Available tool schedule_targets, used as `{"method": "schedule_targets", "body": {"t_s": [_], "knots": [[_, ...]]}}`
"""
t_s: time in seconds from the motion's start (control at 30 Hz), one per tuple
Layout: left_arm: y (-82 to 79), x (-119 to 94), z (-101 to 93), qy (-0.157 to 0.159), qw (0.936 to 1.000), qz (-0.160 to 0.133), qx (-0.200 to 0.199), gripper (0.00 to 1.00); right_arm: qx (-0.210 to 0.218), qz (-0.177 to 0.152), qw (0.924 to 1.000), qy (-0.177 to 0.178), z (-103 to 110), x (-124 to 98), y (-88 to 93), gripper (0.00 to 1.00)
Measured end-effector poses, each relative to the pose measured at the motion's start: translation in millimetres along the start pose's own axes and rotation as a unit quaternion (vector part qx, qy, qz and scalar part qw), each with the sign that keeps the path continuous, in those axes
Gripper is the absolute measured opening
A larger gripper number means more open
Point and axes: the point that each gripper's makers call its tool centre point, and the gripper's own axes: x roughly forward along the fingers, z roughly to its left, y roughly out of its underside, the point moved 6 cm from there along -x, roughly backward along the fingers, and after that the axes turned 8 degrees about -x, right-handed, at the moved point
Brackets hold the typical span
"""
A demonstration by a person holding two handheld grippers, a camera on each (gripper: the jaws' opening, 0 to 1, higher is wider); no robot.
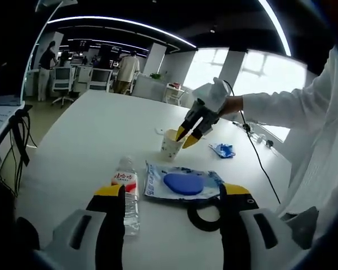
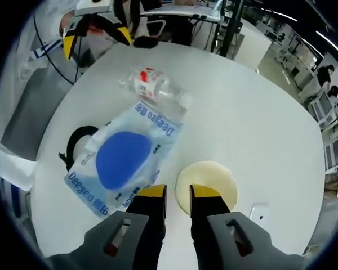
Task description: Arrange the tabletop items into an orderly group along one side of the table until the central work area is clear of visible clutter.
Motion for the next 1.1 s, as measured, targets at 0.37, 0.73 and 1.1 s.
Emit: {"method": "schedule_targets", "body": {"t_s": [0.37, 0.73, 1.1], "knots": [[-3.4, 0, -2.8, 0.004, 1.0000, 0.001, 0.006, 0.69, 0.012, -0.008, 0.9998, 0.011, 2, -6, -0.7, 0.21], [-7.9, 0, -5.9, 0.008, 0.9998, 0.002, 0.015, 0.69, 0.031, -0.029, 0.9987, 0.029, 5, -17, -4.8, 0.25], [-11.8, 0, -10.4, 0.011, 0.9997, 0.001, 0.021, 0.69, 0.052, -0.047, 0.9956, 0.062, 6, -24, -8.0, 0.32]]}}
